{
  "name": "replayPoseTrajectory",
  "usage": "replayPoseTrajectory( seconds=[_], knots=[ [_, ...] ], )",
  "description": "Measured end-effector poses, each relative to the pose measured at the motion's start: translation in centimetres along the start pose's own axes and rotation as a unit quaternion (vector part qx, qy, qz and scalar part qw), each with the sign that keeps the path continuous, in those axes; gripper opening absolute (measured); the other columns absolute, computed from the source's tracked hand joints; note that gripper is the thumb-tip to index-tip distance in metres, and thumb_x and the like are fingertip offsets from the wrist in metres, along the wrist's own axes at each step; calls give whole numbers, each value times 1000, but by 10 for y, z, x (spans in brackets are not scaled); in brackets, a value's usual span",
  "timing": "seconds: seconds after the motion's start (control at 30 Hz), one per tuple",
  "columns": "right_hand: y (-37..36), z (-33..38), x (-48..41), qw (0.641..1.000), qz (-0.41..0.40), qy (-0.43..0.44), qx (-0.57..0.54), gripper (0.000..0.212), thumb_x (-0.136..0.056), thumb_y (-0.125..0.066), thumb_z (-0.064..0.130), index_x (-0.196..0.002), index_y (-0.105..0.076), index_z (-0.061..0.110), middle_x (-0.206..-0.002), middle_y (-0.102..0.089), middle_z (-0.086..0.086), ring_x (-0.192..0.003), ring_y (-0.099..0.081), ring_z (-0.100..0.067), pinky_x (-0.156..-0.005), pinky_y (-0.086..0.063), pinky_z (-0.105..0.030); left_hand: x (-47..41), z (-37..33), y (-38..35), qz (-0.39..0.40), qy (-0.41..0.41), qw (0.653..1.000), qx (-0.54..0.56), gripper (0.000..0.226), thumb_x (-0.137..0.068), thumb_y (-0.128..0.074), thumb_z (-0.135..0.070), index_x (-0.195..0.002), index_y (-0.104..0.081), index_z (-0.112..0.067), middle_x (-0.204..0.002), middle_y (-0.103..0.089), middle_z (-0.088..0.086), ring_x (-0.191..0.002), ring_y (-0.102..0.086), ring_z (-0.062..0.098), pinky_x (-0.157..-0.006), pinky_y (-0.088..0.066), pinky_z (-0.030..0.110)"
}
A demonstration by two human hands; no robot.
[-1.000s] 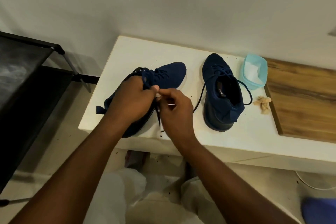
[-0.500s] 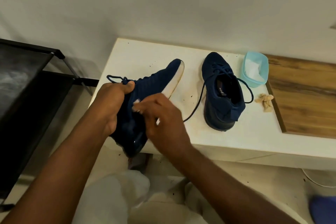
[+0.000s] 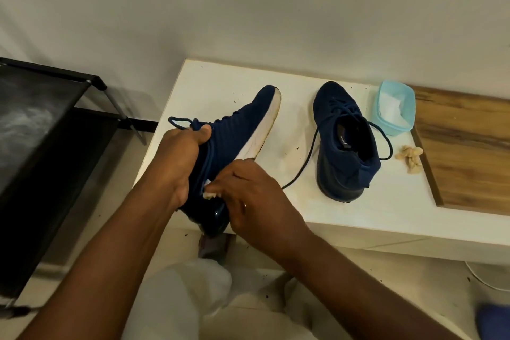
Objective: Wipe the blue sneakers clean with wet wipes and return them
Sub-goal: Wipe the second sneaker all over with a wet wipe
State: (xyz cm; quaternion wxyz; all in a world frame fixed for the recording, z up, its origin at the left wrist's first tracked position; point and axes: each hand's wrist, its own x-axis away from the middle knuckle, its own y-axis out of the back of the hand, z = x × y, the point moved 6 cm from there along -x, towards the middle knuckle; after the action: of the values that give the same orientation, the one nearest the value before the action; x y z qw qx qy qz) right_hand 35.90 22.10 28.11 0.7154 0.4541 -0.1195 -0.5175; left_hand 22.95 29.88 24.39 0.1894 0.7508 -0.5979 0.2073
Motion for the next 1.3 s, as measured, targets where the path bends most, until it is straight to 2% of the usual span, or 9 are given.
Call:
replayPoseTrajectory(
  seconds=[0.2,0.33,0.53,0.67,0.77,0.97,1.07,1.23,1.3],
  knots=[
    [4,-14,3,995,-48,-30,87,32,-77,-79,3,-106,-73,13,-106,-68,-5,-99,-59,-21,-81,-50,-26,9,-7,-7,16,-28,999,-34,36,-85,-78,-41,-109,-71,-15,-99,-76,7,-89,-74,27,-84,-61,46],
    [12,-30,3,990,-92,-32,103,28,-80,-69,-3,-102,-74,12,-105,-69,-4,-100,-58,-19,-86,-41,-18,17,-9,-14,65,-54,995,-54,41,-69,-92,-31,-103,-73,-16,-89,-79,4,-82,-76,26,-82,-62,47],
    [28,-67,-21,976,-128,-31,172,30,-78,-72,-10,-98,-76,11,-103,-69,-5,-98,-59,-22,-84,-42,-19,16,-13,-19,65,-91,990,-85,34,-73,-89,-26,-98,-67,-21,-92,-75,2,-80,-74,20,-74,-61,35],
    [33,-75,-26,972,-151,-15,178,34,-74,-70,-15,-96,-77,10,-100,-69,-5,-97,-59,-20,-82,-43,-17,15,-14,-22,68,-115,985,-109,43,-72,-89,-21,-109,-69,-14,-96,-75,4,-85,-73,22,-79,-62,39],
    [42,-82,-32,968,-189,-37,162,30,-75,-69,-15,-93,-77,9,-98,-70,-6,-97,-58,-19,-87,-37,-11,17,-14,-23,66,-123,984,-113,38,-72,-88,-16,-105,-70,-12,-92,-75,5,-81,-74,20,-77,-63,39],
    [68,-96,-57,961,-246,-93,86,29,-80,-58,-13,-86,-75,9,-93,-71,-6,-91,-64,-23,-81,-51,-28,14,-13,-26,72,-128,982,-119,38,-72,-88,-16,-104,-68,-13,-91,-75,2,-79,-74,17,-71,-62,33],
    [79,-110,-80,963,-215,-157,38,30,-83,-55,-11,-85,-77,9,-94,-72,-6,-87,-65,-18,-78,-53,-29,15,-11,-29,71,-127,982,-124,40,-69,-89,-17,-104,-68,-16,-91,-75,0,-80,-74,17,-77,-63,39],
    [89,-141,-116,960,-138,-240,32,34,-81,-54,-10,-83,-78,13,-90,-71,1,-82,-64,-11,-68,-44,-5,14,-8,-36,71,-144,975,-151,46,-69,-89,-20,-109,-65,-18,-97,-73,-1,-85,-73,17,-79,-63,42],
    [93,-152,-127,959,-113,-258,30,32,-81,-55,-10,-81,-78,12,-89,-73,-2,-83,-67,-15,-73,-51,-15,15,-8,-39,68,-155,972,-162,51,-68,-89,-23,-112,-64,-18,-100,-72,-2,-88,-72,17,-79,-63,42]
  ],
)
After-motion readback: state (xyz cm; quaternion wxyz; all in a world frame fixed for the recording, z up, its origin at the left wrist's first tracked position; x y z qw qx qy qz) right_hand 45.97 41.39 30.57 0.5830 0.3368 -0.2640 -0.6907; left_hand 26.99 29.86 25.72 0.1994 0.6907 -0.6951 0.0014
